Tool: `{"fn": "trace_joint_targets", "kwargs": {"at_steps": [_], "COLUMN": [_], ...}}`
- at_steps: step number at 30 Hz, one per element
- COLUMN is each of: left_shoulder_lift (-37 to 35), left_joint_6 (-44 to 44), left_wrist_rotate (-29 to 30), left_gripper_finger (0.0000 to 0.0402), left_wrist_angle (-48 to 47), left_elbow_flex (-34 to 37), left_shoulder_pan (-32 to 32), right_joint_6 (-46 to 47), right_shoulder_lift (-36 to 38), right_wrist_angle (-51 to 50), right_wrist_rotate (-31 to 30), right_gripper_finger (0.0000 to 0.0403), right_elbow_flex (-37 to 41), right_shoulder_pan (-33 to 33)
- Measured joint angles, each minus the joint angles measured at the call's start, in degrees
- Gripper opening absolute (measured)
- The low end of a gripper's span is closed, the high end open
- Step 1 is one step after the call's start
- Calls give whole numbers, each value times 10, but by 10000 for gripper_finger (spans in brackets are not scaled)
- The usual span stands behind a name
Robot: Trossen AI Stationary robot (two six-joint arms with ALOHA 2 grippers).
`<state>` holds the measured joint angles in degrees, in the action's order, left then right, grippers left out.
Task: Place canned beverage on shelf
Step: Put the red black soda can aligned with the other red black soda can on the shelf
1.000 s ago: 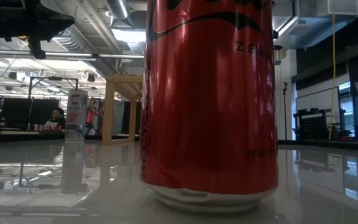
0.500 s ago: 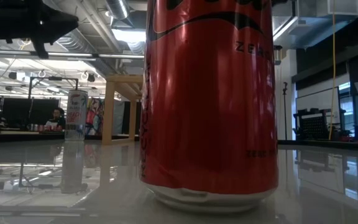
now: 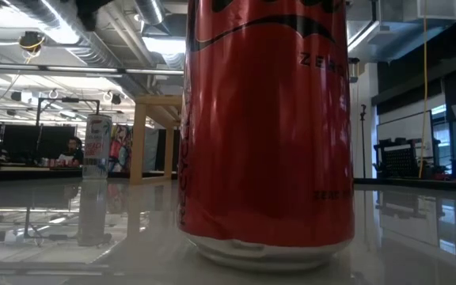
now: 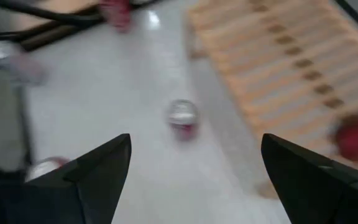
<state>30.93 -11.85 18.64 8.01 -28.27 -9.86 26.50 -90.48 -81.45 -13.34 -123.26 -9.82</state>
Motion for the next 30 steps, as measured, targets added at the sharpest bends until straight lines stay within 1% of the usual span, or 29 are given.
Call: {"fn": "trace_joint_targets", "kwargs": {"at_steps": [3,8,11,14,19,23,26,30], "left_shoulder_lift": [88,207,259,301,364,408,442,485], "left_joint_6": [-27,-72,-99,-130,-168,-197,-208,-207], "left_wrist_rotate": [-37,-45,-43,-25,-13,-12,-12,-17], "left_gripper_finger": [149,149,149,149,149,149,149,149], "left_wrist_angle": [0,0,2,2,5,8,27,70], "left_elbow_flex": [-36,-82,-96,-98,-98,-99,-98,-99], "left_shoulder_pan": [-33,-101,-141,-174,-206,-218,-225,-232], "right_joint_6": [1,16,16,32,66,135,149,182], "right_shoulder_lift": [-1,-2,-2,-1,-1,-2,-2,-2], "right_wrist_angle": [28,97,157,213,273,380,480,613], "right_wrist_rotate": [0,0,21,47,90,104,128,128], "right_gripper_finger": [349,349,349,349,349,349,349,349], "right_elbow_flex": [28,118,177,234,333,416,474,545], "right_shoulder_pan": [-57,-128,-167,-194,-219,-228,-239,-260]}}
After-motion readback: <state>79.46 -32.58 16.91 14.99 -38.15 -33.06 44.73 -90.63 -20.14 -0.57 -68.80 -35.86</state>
